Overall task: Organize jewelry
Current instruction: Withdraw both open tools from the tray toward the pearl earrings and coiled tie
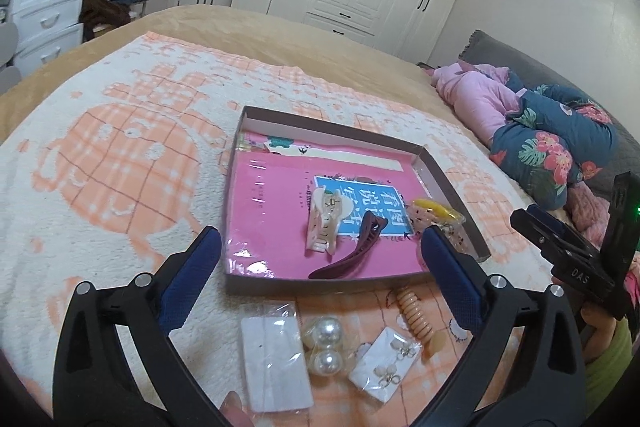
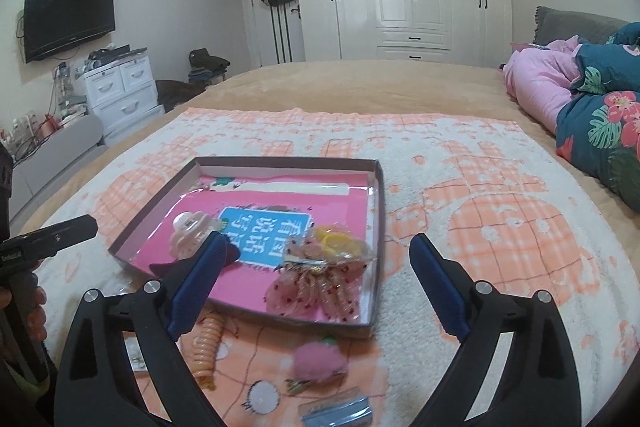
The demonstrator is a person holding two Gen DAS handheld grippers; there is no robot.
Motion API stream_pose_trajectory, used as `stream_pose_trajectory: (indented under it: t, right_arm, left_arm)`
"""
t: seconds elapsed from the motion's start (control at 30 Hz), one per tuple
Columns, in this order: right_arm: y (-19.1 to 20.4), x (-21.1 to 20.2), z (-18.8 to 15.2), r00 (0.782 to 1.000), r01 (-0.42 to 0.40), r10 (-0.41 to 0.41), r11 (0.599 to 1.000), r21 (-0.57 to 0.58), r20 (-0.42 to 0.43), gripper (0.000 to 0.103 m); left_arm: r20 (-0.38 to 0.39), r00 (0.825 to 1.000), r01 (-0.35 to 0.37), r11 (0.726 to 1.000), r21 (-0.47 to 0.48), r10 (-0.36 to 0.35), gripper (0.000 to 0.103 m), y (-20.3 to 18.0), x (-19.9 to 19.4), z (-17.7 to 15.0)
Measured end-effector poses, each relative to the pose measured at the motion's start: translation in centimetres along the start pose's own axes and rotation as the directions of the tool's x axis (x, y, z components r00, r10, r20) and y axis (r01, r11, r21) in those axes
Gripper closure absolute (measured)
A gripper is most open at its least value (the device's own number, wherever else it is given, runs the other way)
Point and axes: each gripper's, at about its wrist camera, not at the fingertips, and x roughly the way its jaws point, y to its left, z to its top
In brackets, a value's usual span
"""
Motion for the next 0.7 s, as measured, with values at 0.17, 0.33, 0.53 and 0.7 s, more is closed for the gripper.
stream_pose_trajectory:
  t: [0.17, 0.33, 0.53, 0.7]
  right_arm:
    - [1.5, -0.6, -0.2, 1.0, -0.018, 0.018, 0.999, -0.027, 0.003, 0.013]
    - [2.8, -1.2, -0.8, 0.999, -0.04, 0.04, 0.999, -0.036, 0.0, 0.013]
    - [4.6, -1.8, -1.9, 0.997, -0.072, 0.071, 0.996, -0.059, -0.02, 0.013]
    - [6.1, -2.1, -2.7, 0.995, -0.094, 0.091, 0.992, -0.084, -0.039, 0.013]
  left_arm:
    - [0.01, 1.0, -0.012, 1.0, -0.001, 0.012, 0.011, 0.6, -1.2, -0.1]
    - [0.019, 1.0, -0.024, 1.0, -0.005, 0.024, 0.011, 1.2, -2.4, -0.3]
    - [0.024, 0.999, -0.026, 1.0, -0.003, 0.026, 0.011, 1.7, -3.5, -0.6]
    - [0.018, 0.999, -0.036, 0.999, -0.005, 0.036, 0.011, 2.2, -4.1, -1.1]
